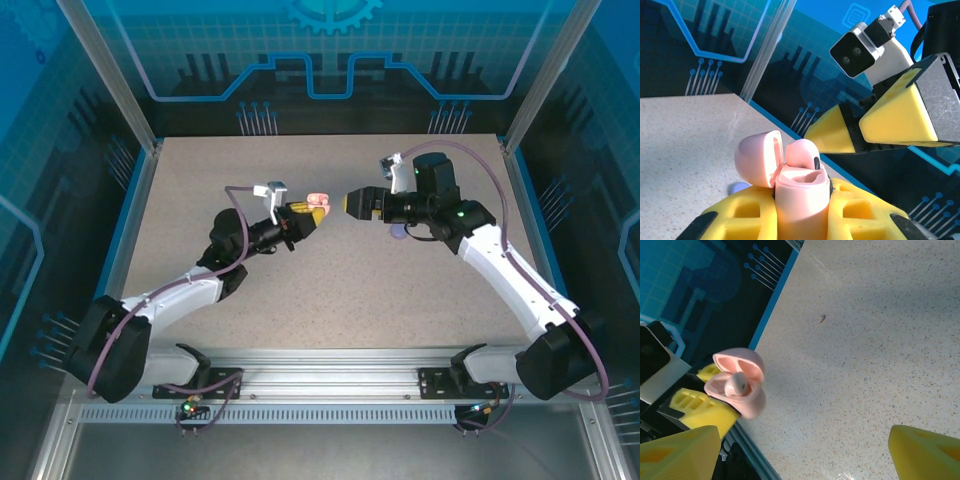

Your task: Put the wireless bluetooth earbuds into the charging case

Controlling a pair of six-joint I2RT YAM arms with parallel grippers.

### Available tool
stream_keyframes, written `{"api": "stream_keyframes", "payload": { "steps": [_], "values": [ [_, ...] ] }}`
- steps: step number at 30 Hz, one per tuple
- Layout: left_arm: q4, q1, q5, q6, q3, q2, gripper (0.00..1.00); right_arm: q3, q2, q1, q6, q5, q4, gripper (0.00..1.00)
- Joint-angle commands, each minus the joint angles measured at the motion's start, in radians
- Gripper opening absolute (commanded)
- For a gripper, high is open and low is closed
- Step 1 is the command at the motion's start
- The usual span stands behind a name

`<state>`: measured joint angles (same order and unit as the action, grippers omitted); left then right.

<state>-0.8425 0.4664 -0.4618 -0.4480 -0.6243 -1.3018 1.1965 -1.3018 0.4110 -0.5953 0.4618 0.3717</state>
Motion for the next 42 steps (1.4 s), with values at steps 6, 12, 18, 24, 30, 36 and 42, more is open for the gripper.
{"api": "stream_keyframes", "payload": {
  "steps": [6, 12, 18, 24, 30, 36, 42],
  "values": [
    [-0.034, 0.044, -0.057, -0.029, 0.021, -0.051, 0.0, -0.078, 0.012, -0.018, -0.109, 0.069, -0.119, 0.88],
    [-0.035, 0.048, -0.072, -0.046, 0.018, -0.079, 0.0, -0.142, 0.015, -0.017, -0.181, 0.076, -0.19, 0.93],
    [-0.008, 0.052, -0.061, -0.061, 0.002, -0.094, 0.0, -0.186, 0.033, -0.016, -0.192, 0.084, -0.218, 0.95],
    [0.052, 0.052, -0.035, -0.14, -0.06, -0.131, 0.0, -0.239, 0.033, -0.005, -0.251, 0.099, -0.315, 0.95],
    [0.105, 0.043, 0.132, -0.004, -0.044, -0.084, 0.0, -0.242, 0.063, -0.003, -0.23, 0.074, -0.274, 0.95],
    [0.063, -0.086, 0.393, 0.067, 0.021, -0.059, 0.0, -0.282, 0.105, -0.002, -0.238, 0.063, -0.275, 0.95],
    [0.103, -0.259, 0.472, 0.064, -0.008, -0.141, 0.0, -0.307, 0.131, 0.011, -0.241, 0.048, -0.271, 0.95]
  ]
}}
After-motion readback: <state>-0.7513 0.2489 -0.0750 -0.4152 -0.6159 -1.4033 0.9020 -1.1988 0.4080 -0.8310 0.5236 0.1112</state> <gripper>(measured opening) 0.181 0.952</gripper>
